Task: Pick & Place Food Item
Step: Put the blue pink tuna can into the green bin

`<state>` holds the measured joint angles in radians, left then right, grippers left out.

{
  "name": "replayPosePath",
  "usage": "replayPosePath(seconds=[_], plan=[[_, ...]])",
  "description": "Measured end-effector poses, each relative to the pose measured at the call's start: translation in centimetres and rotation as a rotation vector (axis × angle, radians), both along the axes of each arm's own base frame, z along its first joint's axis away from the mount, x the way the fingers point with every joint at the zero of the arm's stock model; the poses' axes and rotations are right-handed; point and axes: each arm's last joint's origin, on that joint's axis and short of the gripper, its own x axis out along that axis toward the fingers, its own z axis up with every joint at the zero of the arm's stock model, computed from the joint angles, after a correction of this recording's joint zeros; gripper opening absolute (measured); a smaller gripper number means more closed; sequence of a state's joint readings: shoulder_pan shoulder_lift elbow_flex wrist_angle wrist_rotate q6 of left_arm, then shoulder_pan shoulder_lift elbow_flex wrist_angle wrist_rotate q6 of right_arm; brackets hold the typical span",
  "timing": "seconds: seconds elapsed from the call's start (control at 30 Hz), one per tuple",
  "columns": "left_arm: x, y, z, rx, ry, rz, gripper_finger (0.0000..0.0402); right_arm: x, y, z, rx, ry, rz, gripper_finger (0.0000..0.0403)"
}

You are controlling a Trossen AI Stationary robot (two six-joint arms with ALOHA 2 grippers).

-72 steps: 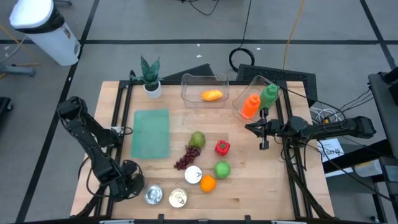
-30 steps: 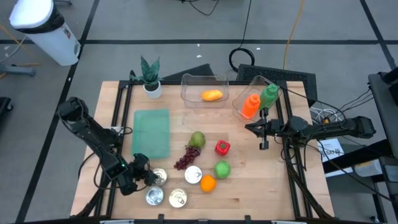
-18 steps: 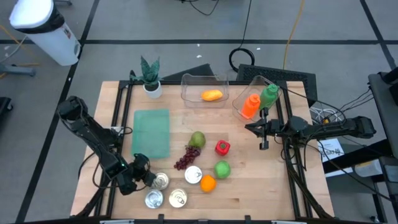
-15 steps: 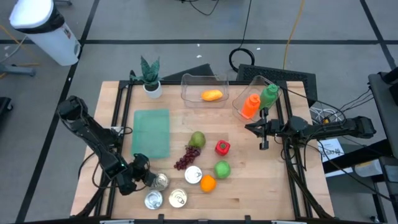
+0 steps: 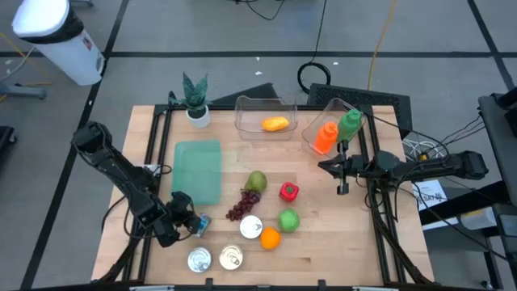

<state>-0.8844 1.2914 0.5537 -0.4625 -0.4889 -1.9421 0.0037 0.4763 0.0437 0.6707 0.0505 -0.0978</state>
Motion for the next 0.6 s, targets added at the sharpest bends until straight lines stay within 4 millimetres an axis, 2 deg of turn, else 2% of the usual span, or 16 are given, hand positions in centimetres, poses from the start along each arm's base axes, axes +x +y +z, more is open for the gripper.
replayPosePath(seconds=[0.17, 0.6], plan=[[0.0, 0.3, 0.9, -0.011, -0.039, -0.005, 0.0001, 0.0, 0.0, 0.0, 0.000, 0.002, 0.000, 0.0014], [-1.0, 1.8, 4.5, -0.014, -0.195, -0.048, 0.0002, 0.0, 0.0, 0.0, 0.000, 0.001, 0.000, 0.0013]])
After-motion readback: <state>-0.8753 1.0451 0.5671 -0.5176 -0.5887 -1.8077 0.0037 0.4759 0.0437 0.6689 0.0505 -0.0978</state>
